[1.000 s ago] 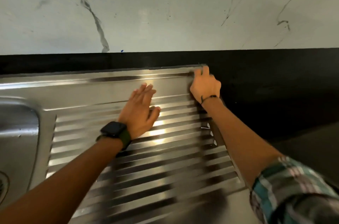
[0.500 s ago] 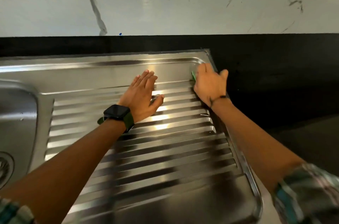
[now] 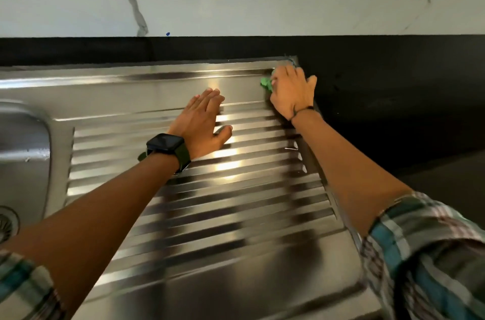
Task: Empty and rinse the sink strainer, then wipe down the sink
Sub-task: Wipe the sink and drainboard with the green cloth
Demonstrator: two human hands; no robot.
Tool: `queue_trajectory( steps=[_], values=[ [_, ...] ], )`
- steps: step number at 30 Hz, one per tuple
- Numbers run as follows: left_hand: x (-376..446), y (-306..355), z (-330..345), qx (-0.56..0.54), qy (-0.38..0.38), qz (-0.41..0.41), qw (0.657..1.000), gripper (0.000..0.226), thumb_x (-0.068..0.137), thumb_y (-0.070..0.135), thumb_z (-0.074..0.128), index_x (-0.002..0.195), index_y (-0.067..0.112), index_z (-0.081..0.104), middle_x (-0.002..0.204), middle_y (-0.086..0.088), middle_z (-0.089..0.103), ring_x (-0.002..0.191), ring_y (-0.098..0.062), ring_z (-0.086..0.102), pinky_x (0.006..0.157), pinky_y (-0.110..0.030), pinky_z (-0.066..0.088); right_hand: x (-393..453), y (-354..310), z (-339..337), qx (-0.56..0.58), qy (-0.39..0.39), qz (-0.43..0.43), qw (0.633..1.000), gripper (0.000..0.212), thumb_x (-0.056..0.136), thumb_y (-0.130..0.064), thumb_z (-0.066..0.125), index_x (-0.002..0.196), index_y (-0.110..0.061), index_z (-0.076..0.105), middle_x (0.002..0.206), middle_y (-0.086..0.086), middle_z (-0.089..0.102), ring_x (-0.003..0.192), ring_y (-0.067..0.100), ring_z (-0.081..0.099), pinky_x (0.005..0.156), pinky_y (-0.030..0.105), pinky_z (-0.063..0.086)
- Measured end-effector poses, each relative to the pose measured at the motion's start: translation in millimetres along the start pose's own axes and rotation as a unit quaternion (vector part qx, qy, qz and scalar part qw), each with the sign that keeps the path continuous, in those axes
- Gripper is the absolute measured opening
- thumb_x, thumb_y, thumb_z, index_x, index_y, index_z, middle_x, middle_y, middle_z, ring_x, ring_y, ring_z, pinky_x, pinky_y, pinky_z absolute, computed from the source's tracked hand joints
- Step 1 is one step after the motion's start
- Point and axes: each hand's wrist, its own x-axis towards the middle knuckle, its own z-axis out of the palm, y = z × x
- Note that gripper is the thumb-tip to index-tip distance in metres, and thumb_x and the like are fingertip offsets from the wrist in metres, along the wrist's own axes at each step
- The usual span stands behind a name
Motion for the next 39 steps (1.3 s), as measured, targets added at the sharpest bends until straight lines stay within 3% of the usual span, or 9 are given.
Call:
queue_trajectory(
  steps=[2, 5, 8, 13, 16, 19, 25, 32, 39],
  values=[
    [0, 1, -1, -0.005, 0.003, 0.001, 1.000, 0.063, 0.089, 0.037, 0.047, 0.140, 0.008, 0.024, 0.153, -0.013, 0.021, 0.143, -0.026, 0.015, 0.117, -0.037, 0.009, -2, -8, 0, 0.059, 0.000, 0.027, 0.998, 0.016, 0.085, -0.013, 0.043, 0.098, -0.015, 0.052, 0.106, 0.007, 0.055, 0.101, 0.027, 0.049, 0.082, 0.038, 0.029],
    [-1, 3, -2, 0.000, 0.005, 0.001, 1.000, 0.062, 0.089, 0.037, 0.046, 0.140, 0.009, 0.025, 0.153, -0.012, 0.022, 0.142, -0.026, 0.016, 0.117, -0.037, 0.011, -53, -10, 1, 0.091, -0.002, -0.071, 0.993, 0.009, 0.082, -0.011, 0.047, 0.085, -0.020, 0.047, 0.091, 0.002, 0.053, 0.091, 0.026, 0.051, 0.078, 0.038, 0.027],
    [-2, 2, -2, 0.001, 0.002, 0.003, 1.000, 0.062, 0.089, 0.037, 0.045, 0.140, 0.009, 0.024, 0.153, -0.012, 0.021, 0.143, -0.025, 0.015, 0.117, -0.037, 0.010, -64, 6, -9, -0.017, -0.025, -0.140, 0.990, 0.015, 0.083, -0.014, 0.048, 0.096, -0.021, 0.051, 0.102, 0.004, 0.057, 0.096, 0.028, 0.050, 0.079, 0.040, 0.028],
    [2, -1, 2, -0.011, 0.018, -0.004, 1.000, 0.069, 0.085, 0.042, 0.049, 0.141, 0.009, 0.023, 0.152, -0.013, 0.023, 0.142, -0.026, 0.018, 0.116, -0.036, 0.010, -34, 2, -13, 0.040, 0.008, -0.014, 0.999, 0.015, 0.082, -0.008, 0.051, 0.090, -0.016, 0.060, 0.107, 0.006, 0.059, 0.105, 0.029, 0.048, 0.084, 0.039, 0.033],
    [3, 1, 1, -0.025, 0.023, -0.007, 0.999, 0.072, 0.080, 0.040, 0.055, 0.137, 0.007, 0.028, 0.146, -0.015, 0.033, 0.137, -0.029, 0.028, 0.116, -0.038, 0.019, -48, -69, 4, 0.144, -0.032, -0.116, 0.982, 0.015, 0.079, -0.002, 0.051, 0.085, -0.011, 0.061, 0.095, 0.010, 0.060, 0.094, 0.030, 0.050, 0.077, 0.037, 0.039],
    [0, 2, -6, -0.042, 0.032, -0.006, 0.999, 0.067, 0.080, 0.038, 0.057, 0.134, 0.006, 0.034, 0.141, -0.015, 0.040, 0.133, -0.030, 0.035, 0.114, -0.039, 0.025, -50, -77, -5, 0.112, -0.048, -0.171, 0.978, 0.016, 0.083, -0.006, 0.050, 0.090, -0.012, 0.063, 0.100, 0.010, 0.059, 0.095, 0.030, 0.048, 0.075, 0.039, 0.040],
    [-51, -18, -19, -0.025, 0.070, -0.041, 0.996, 0.073, 0.081, 0.051, 0.051, 0.138, 0.009, 0.030, 0.141, -0.015, 0.039, 0.129, -0.031, 0.035, 0.112, -0.042, 0.021, -46, 4, -23, 0.002, -0.019, 0.001, 1.000, 0.019, 0.089, -0.012, 0.051, 0.098, -0.017, 0.068, 0.111, 0.012, 0.057, 0.106, 0.037, 0.045, 0.084, 0.042, 0.036],
    [-71, -36, -23, 0.008, 0.103, -0.141, 0.985, 0.089, 0.067, 0.062, 0.049, 0.139, 0.014, 0.027, 0.139, -0.013, 0.038, 0.131, -0.030, 0.031, 0.115, -0.045, 0.006, -46, -122, 5, 0.124, -0.030, -0.233, 0.964, 0.016, 0.084, -0.010, 0.054, 0.083, -0.014, 0.069, 0.098, 0.011, 0.063, 0.092, 0.036, 0.051, 0.073, 0.040, 0.044],
    [-112, -64, -34, 0.025, 0.136, -0.196, 0.971, 0.092, 0.063, 0.071, 0.049, 0.133, 0.014, 0.034, 0.137, -0.013, 0.040, 0.130, -0.033, 0.033, 0.116, -0.051, 0.008, -50, -12, -15, 0.028, -0.004, 0.036, 0.999, 0.019, 0.087, -0.012, 0.055, 0.095, -0.022, 0.069, 0.116, 0.012, 0.057, 0.108, 0.039, 0.042, 0.083, 0.044, 0.036]
  ],
)
